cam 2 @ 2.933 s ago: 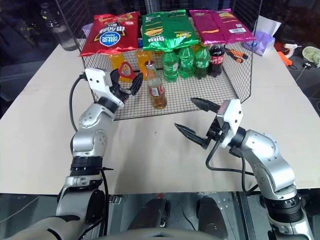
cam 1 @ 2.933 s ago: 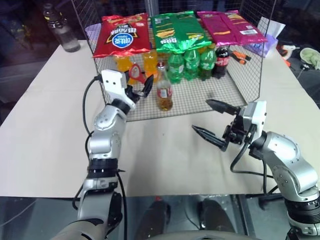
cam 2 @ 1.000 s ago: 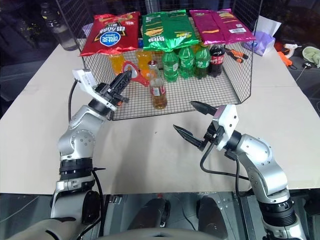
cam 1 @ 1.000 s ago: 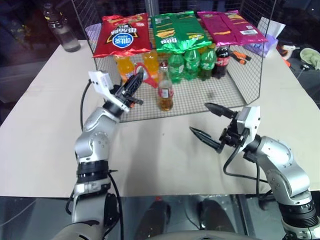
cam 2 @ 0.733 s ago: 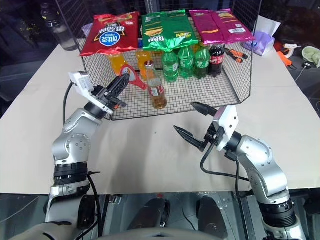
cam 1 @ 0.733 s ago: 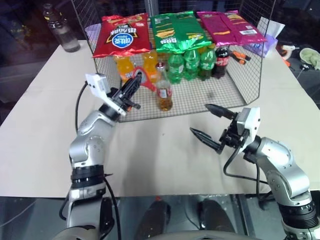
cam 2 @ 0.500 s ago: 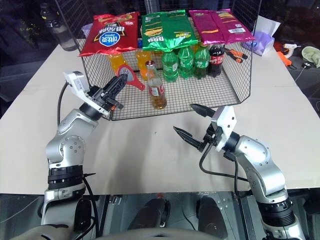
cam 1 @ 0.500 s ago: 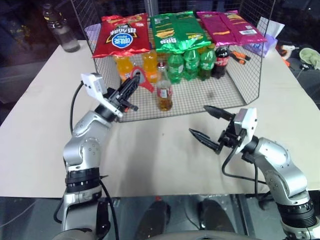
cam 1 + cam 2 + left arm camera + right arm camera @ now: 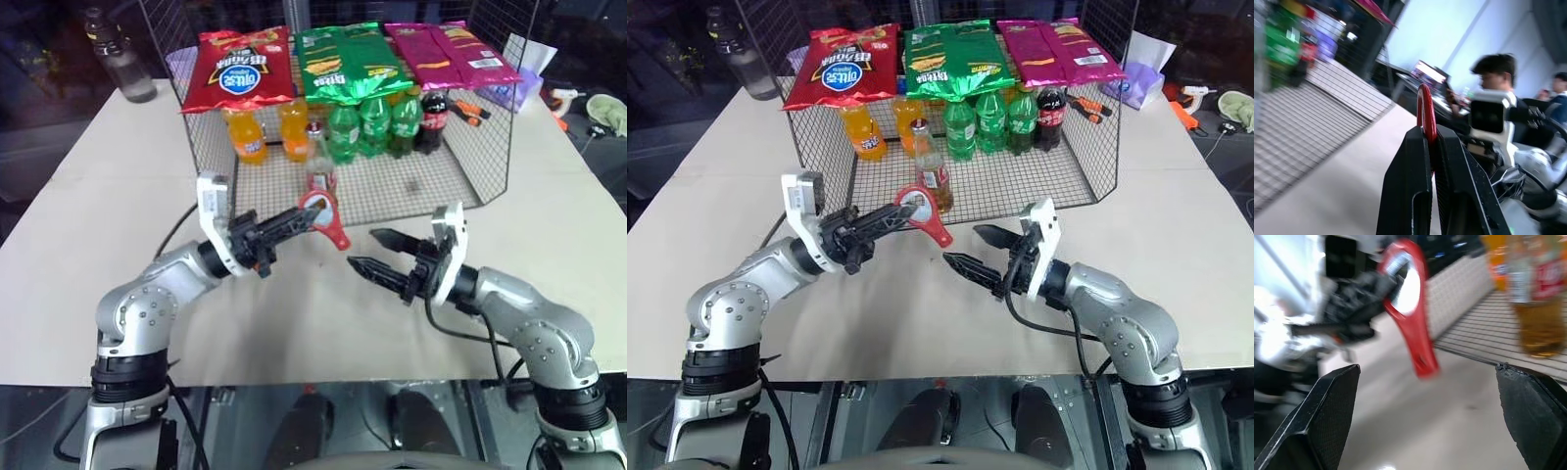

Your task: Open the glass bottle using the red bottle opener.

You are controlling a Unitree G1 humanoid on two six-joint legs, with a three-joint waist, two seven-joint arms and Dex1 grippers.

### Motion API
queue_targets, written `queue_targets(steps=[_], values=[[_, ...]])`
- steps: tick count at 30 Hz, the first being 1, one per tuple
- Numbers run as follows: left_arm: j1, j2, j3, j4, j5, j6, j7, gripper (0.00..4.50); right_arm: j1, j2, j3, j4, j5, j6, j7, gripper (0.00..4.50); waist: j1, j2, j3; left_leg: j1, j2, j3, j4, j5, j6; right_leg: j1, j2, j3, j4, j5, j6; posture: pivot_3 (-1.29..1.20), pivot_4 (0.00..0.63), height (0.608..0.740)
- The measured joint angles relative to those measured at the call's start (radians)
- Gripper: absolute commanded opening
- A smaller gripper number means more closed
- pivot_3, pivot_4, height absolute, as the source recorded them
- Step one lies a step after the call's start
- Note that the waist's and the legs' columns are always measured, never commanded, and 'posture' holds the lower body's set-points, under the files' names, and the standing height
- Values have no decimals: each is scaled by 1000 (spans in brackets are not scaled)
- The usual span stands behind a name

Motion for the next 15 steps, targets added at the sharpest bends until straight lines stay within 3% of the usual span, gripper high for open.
queue_targets(steps=[15], values=[[-12,-8,-64,-4,11,20,-37,91,-80,-77,100,26,-4,58,101,4500,0,0,0,0,0,0,0,0,0,0,0,0,0,0,0,0,150,740]])
